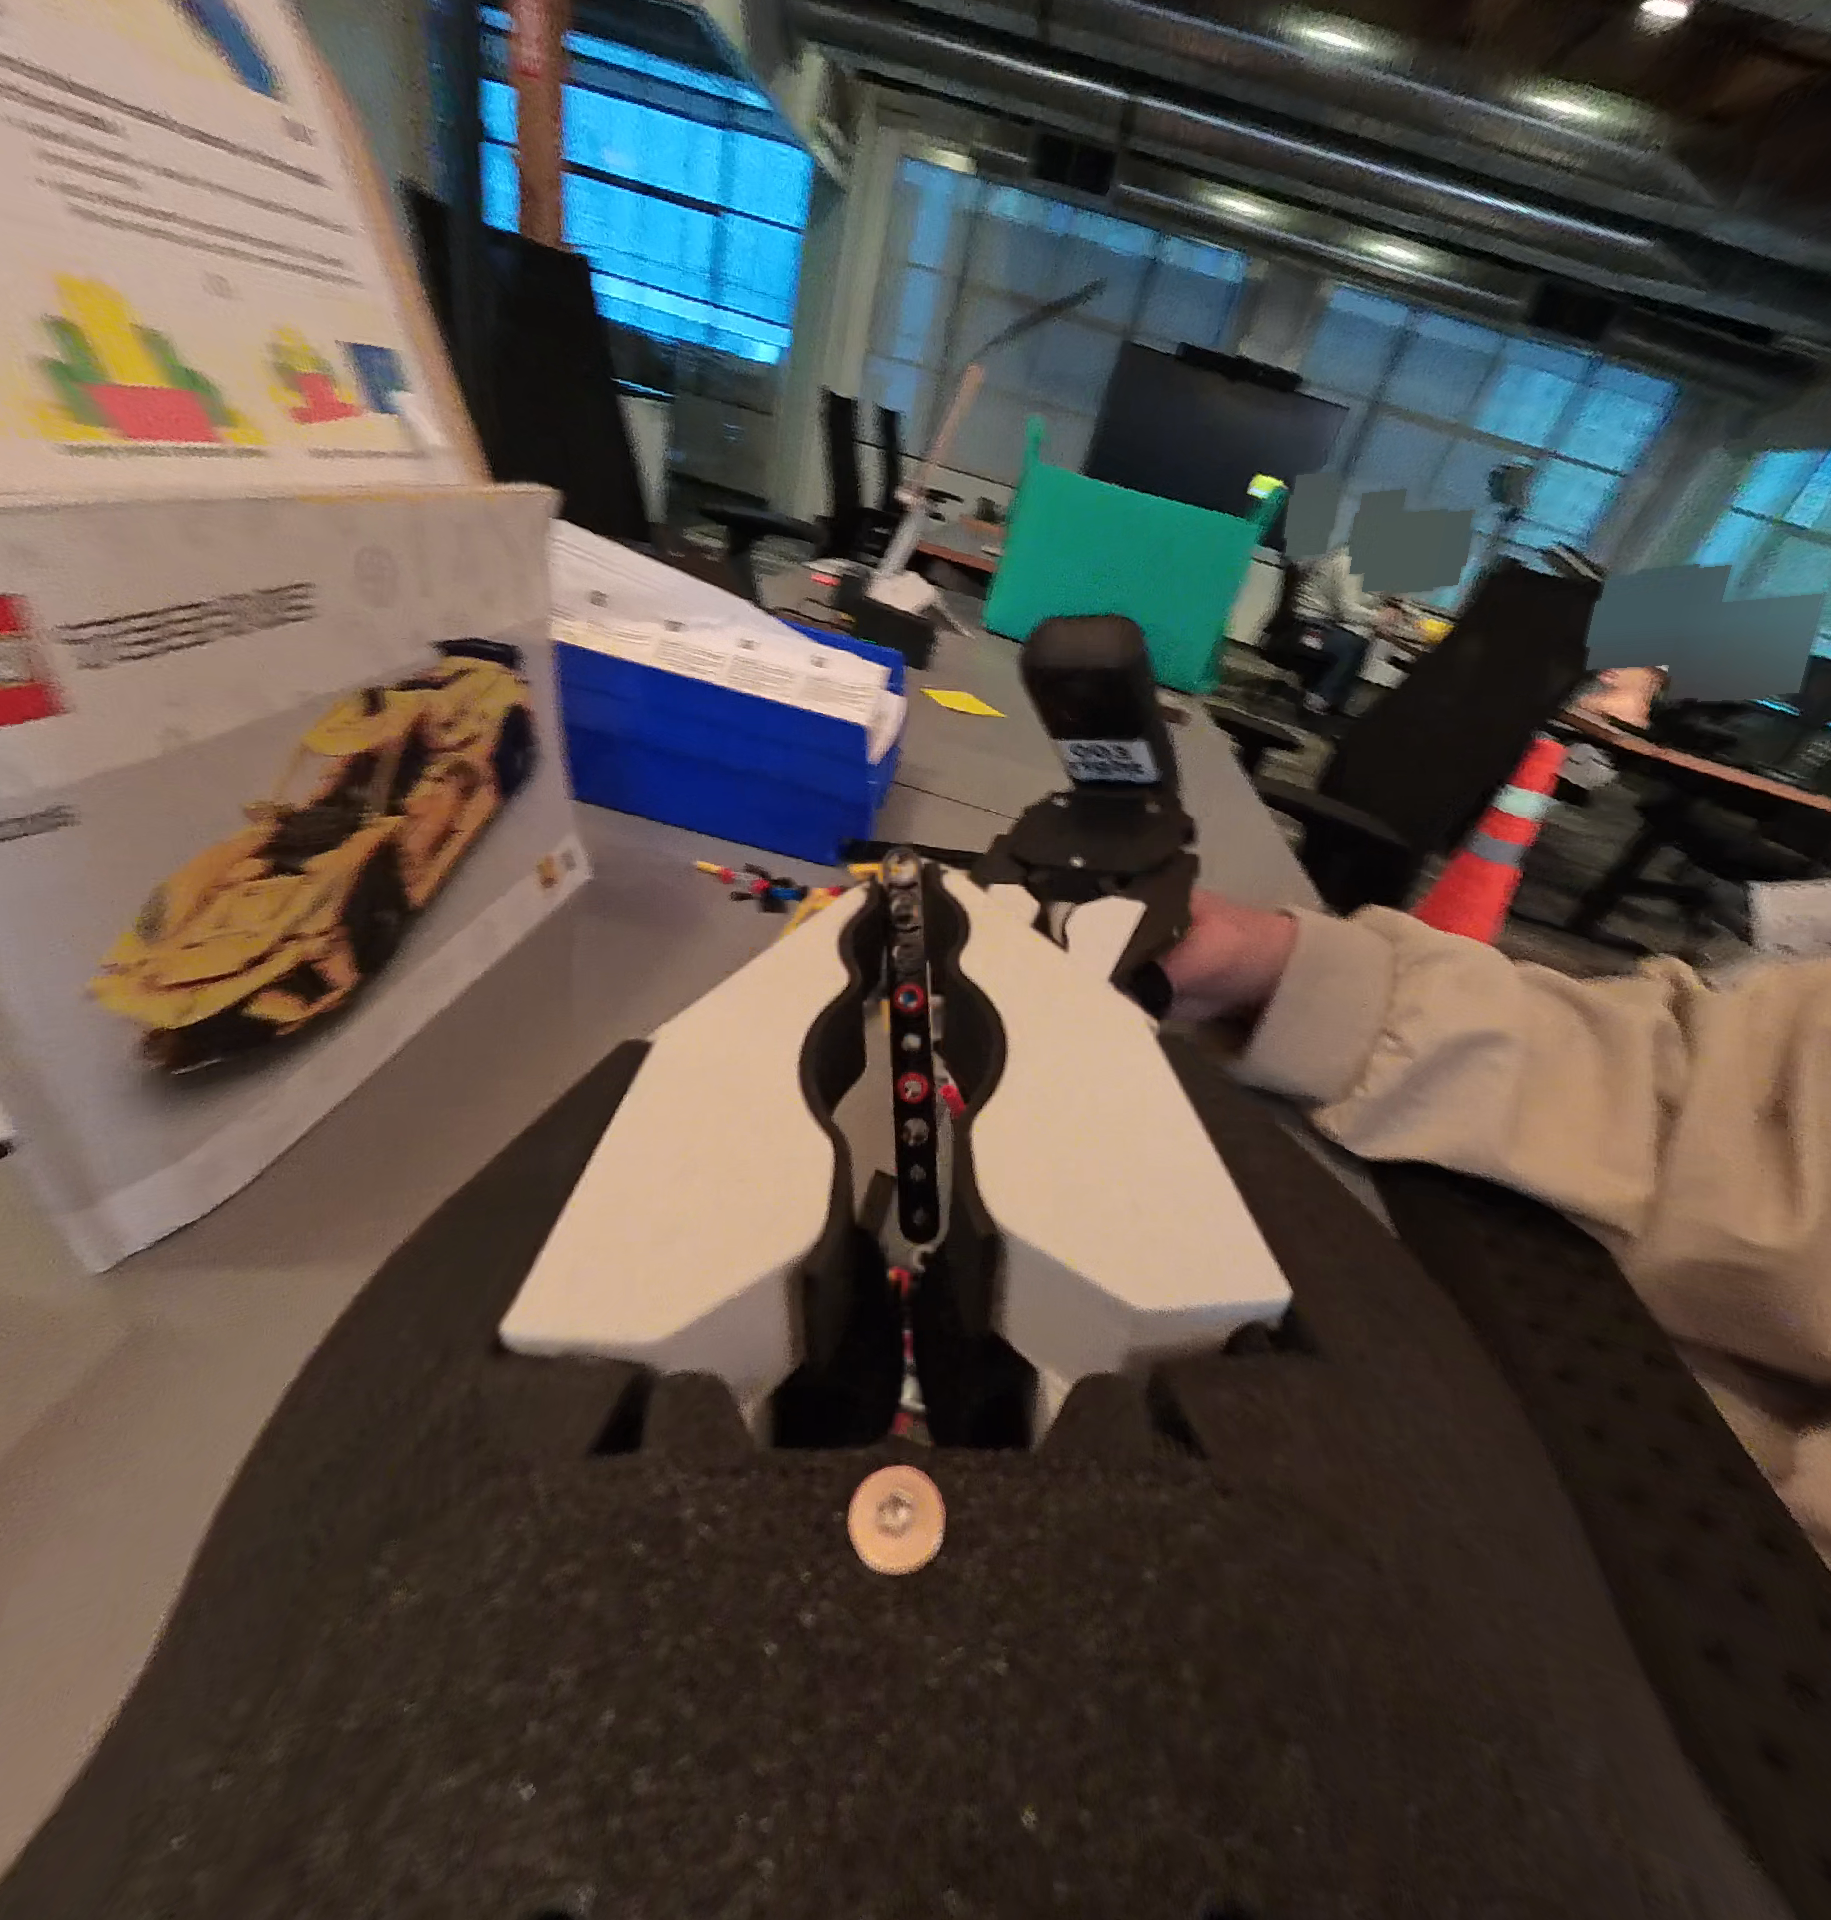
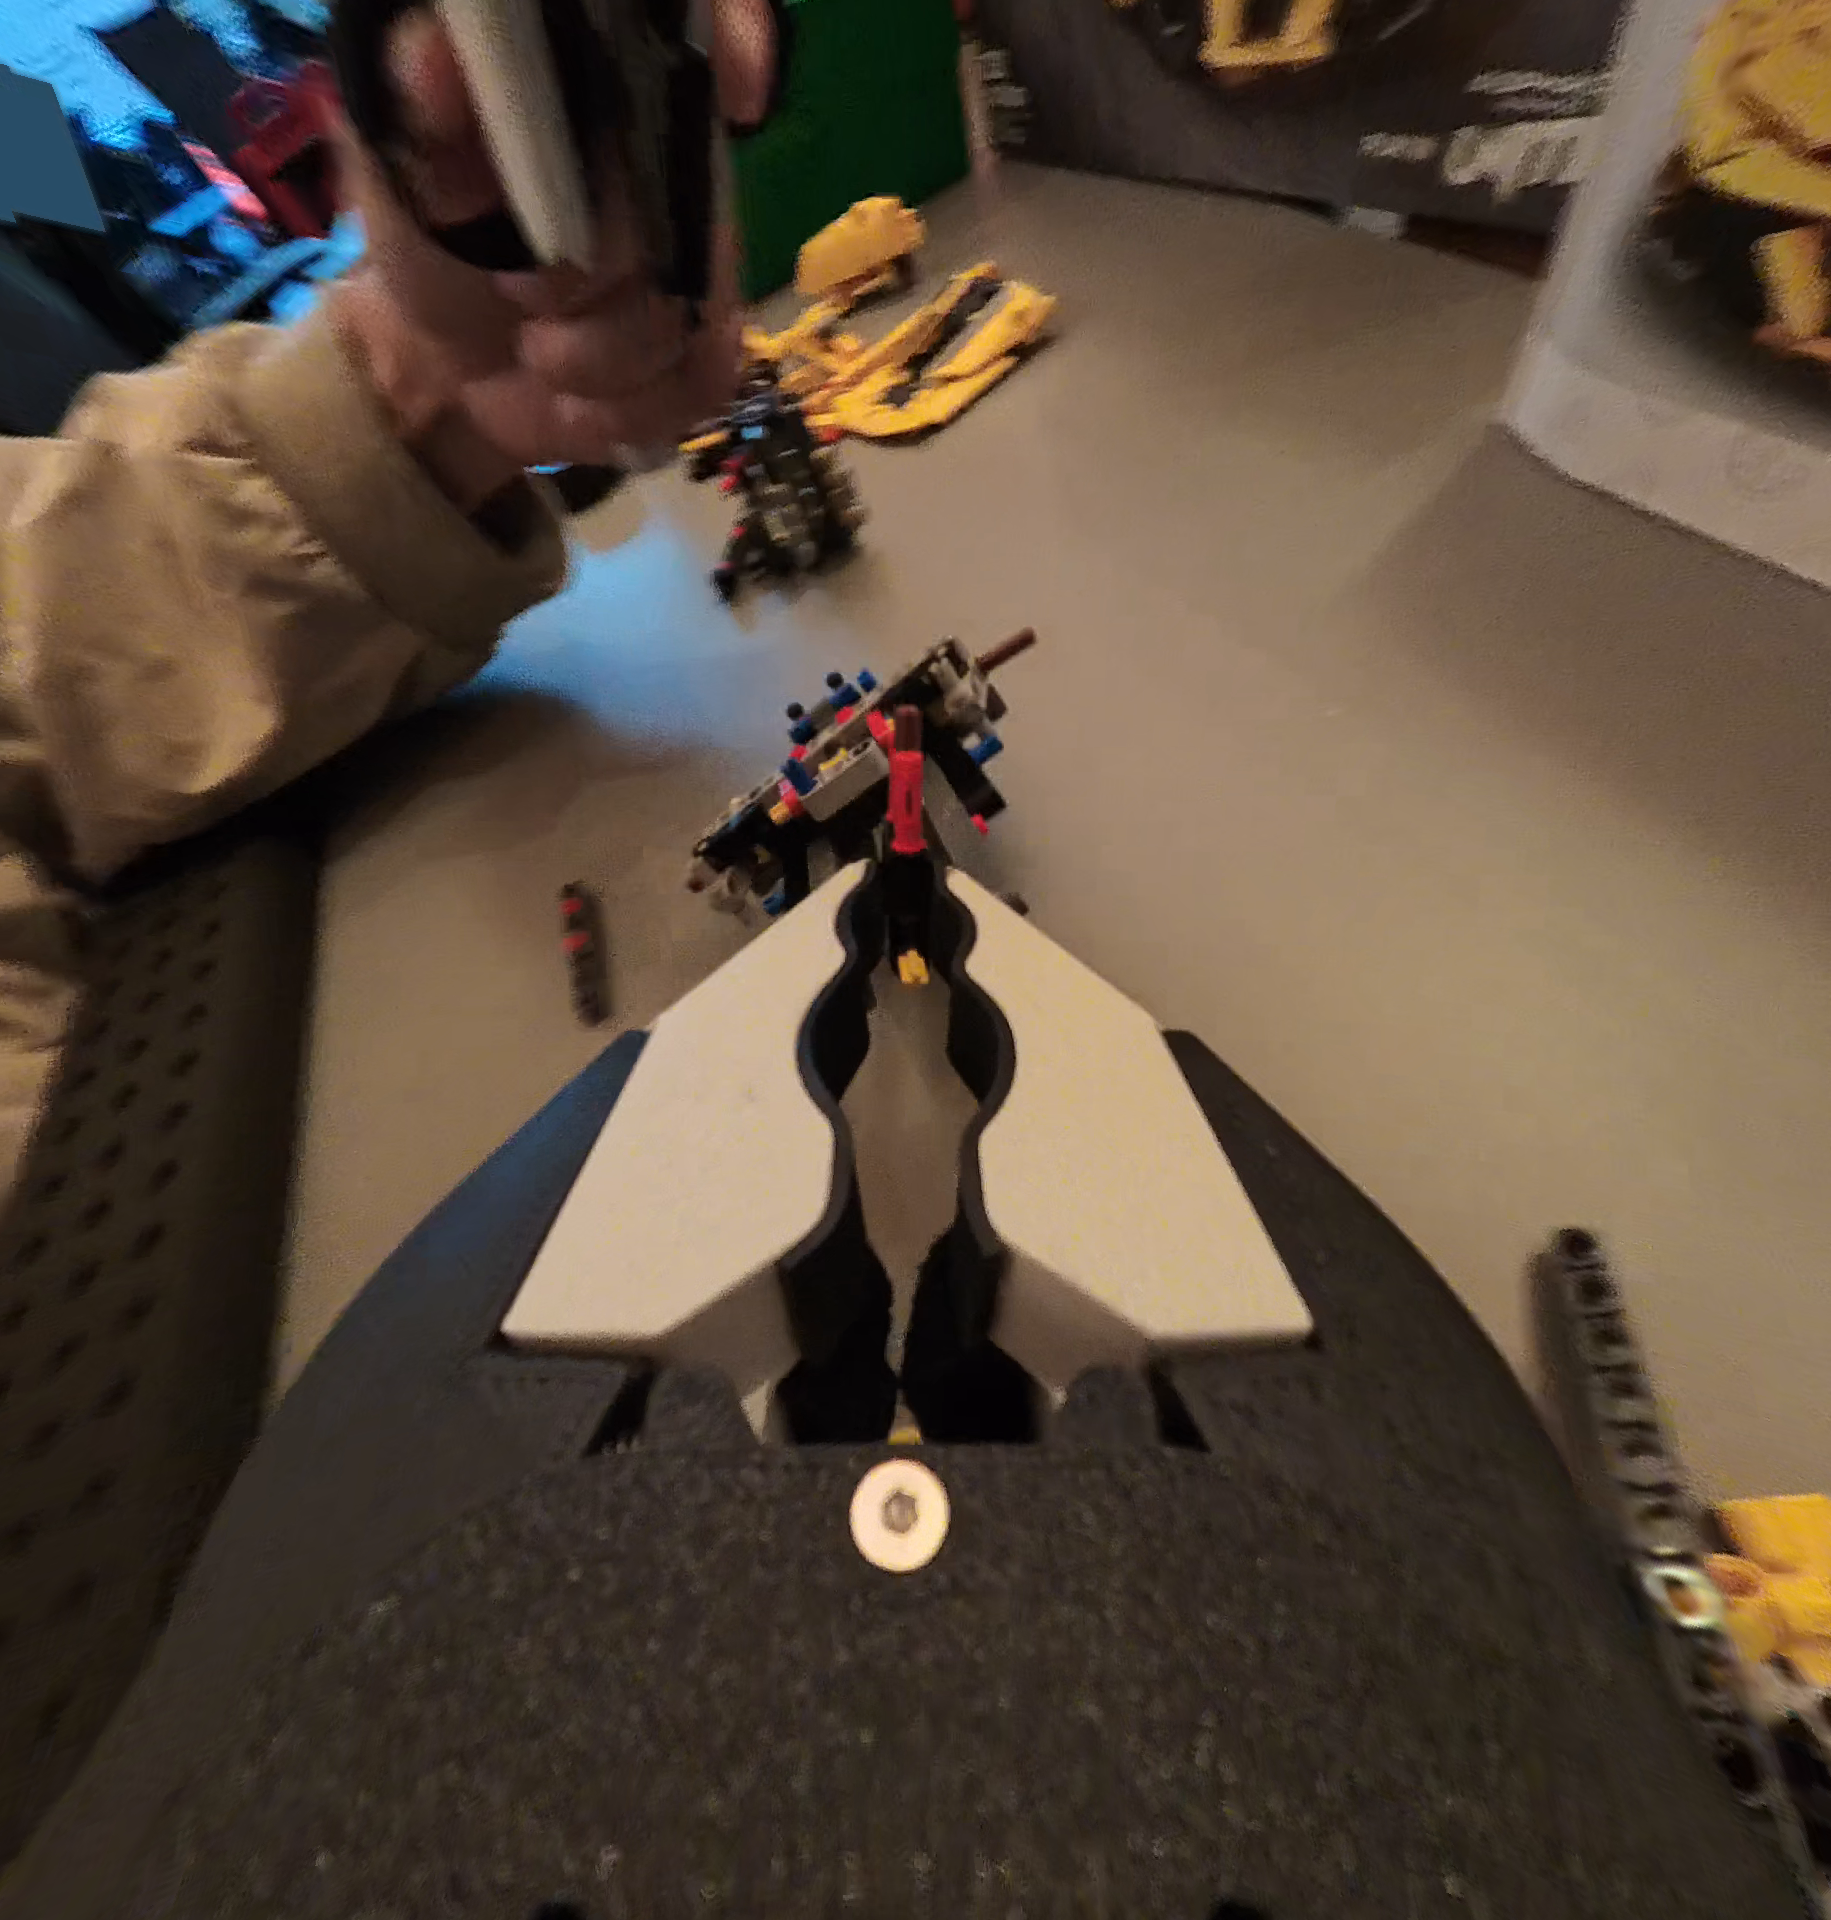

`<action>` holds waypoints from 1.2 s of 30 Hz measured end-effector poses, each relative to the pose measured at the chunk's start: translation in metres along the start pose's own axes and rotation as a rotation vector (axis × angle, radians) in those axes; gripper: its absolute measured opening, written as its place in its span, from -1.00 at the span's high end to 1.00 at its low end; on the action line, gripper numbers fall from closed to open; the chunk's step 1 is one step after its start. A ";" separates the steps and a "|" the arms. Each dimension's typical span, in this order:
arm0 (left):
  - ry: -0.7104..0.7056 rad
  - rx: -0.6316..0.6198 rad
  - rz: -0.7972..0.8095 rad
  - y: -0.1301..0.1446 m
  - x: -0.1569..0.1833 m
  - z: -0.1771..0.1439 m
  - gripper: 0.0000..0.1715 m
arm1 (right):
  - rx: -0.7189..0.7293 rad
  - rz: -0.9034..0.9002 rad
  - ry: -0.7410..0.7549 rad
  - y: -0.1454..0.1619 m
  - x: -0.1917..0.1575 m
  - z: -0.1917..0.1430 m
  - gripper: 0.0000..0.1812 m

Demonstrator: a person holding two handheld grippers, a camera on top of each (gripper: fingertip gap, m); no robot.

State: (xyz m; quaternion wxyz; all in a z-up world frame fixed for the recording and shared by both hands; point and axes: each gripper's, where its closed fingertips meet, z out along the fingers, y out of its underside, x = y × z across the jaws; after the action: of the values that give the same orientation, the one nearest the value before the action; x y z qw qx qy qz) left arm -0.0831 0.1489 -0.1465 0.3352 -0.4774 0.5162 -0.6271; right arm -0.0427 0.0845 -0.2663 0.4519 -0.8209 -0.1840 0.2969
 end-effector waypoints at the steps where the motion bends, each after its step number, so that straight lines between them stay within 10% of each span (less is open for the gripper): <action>1: -0.025 0.015 -0.025 -0.002 -0.006 -0.004 0.92 | -0.004 -0.017 0.072 -0.003 0.013 0.007 0.92; 11: -0.061 0.266 -0.435 -0.009 -0.028 -0.046 0.92 | -0.258 0.042 0.073 -0.003 0.056 0.087 0.93; 17: 0.033 0.302 -0.444 -0.006 -0.004 -0.043 0.92 | -0.095 -0.016 0.037 -0.034 0.022 0.075 0.44; 21: 0.093 0.293 -0.396 -0.003 0.011 -0.033 0.92 | 0.223 0.077 -0.323 -0.089 -0.064 0.052 0.47; 36: 0.136 0.311 -0.400 -0.001 0.024 -0.026 0.92 | 0.314 0.093 -0.369 -0.107 -0.077 0.048 0.87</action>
State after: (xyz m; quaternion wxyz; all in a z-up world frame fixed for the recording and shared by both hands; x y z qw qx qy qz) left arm -0.1149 0.1354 -0.1398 0.2387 -0.4693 0.3302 -0.7834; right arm -0.1363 0.1271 -0.1708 0.5186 -0.6798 -0.1772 0.4873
